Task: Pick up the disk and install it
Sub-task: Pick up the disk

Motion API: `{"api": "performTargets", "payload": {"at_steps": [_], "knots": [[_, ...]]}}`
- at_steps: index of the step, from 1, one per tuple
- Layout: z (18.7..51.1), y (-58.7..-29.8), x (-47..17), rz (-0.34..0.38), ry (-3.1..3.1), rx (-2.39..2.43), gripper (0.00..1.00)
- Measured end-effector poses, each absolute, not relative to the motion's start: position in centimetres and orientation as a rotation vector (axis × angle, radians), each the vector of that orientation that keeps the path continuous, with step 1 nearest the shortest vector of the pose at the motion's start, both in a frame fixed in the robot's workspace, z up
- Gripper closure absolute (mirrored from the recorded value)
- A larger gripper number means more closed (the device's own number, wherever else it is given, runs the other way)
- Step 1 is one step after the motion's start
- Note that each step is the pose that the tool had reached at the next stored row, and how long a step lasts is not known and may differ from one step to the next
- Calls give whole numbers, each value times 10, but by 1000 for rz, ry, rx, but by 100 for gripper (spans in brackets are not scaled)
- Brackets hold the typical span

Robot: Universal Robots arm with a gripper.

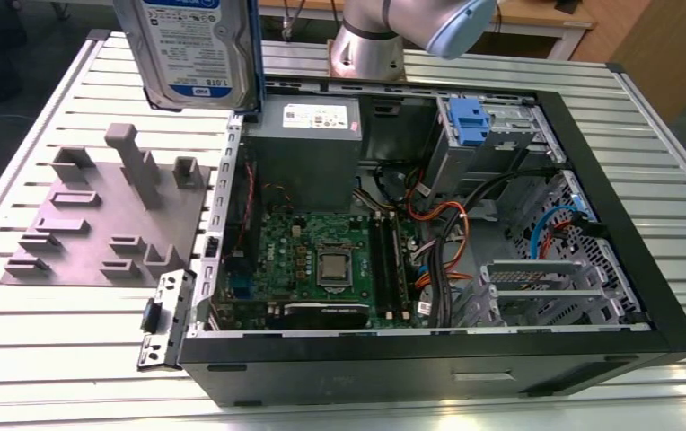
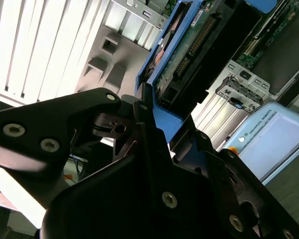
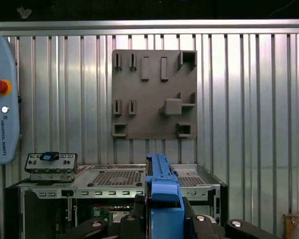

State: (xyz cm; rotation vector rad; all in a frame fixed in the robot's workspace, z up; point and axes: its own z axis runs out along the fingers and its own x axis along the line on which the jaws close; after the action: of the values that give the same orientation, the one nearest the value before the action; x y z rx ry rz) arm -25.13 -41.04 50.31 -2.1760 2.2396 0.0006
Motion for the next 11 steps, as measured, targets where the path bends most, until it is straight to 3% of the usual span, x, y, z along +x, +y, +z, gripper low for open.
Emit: {"api": "performTargets", "payload": {"at_steps": [11], "knots": [[503, -411, -241, 1, 2240, -2176, 64]]}}
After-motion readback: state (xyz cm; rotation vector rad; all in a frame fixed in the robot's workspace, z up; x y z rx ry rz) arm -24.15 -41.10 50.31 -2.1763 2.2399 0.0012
